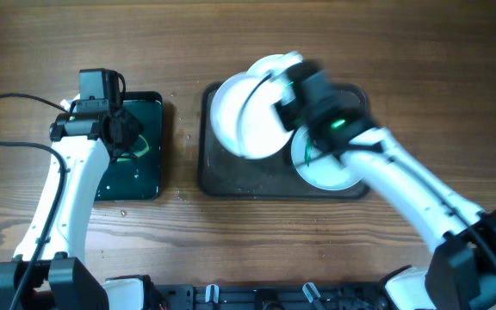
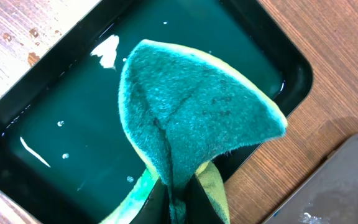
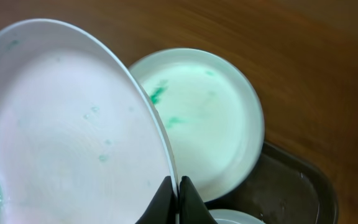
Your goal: Clean dirty plates on tray and stack at the side
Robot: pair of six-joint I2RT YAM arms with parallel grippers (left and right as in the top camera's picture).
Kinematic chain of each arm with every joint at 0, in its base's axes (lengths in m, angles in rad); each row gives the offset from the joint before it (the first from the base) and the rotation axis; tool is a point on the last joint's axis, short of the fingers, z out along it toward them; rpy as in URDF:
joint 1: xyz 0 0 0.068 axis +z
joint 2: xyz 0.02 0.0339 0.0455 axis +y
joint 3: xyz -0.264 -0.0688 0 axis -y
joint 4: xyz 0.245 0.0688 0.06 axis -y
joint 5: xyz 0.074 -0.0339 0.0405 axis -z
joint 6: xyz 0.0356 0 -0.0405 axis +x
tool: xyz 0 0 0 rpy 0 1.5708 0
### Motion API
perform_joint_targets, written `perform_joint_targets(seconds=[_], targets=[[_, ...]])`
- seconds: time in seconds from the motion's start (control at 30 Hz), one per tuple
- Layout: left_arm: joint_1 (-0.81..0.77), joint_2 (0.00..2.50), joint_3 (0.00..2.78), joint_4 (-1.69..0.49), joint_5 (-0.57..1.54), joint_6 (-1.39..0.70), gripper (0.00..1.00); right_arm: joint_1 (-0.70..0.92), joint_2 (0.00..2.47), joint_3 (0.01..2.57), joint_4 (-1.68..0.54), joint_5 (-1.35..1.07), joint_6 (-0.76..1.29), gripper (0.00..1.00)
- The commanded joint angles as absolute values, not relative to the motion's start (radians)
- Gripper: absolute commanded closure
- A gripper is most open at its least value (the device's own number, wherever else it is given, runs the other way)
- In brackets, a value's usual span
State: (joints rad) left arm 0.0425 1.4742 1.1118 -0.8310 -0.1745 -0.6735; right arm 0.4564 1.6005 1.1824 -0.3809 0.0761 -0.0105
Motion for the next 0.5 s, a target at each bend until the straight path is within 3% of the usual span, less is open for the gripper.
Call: perform_joint_targets(seconds=[0.0,0.23,0.47], targets=[[0.049,1.478,1.113,-0.828,-0.168,-0.658,0.96,0.138,1.591,1.2,-0.377,-0.339,0.158,0.96],[0.049,1.478,1.113,-0.826,-0.149,-0.659,0.96,-0.348,1.789,1.2,-0.275,-0.453,0.325,0.96],[0.049,1.478,1.113,-0.823,-0.149,-0.659,0.96,-0.472,1.924,1.2,-0.225,-0.351,0.383,0.96]])
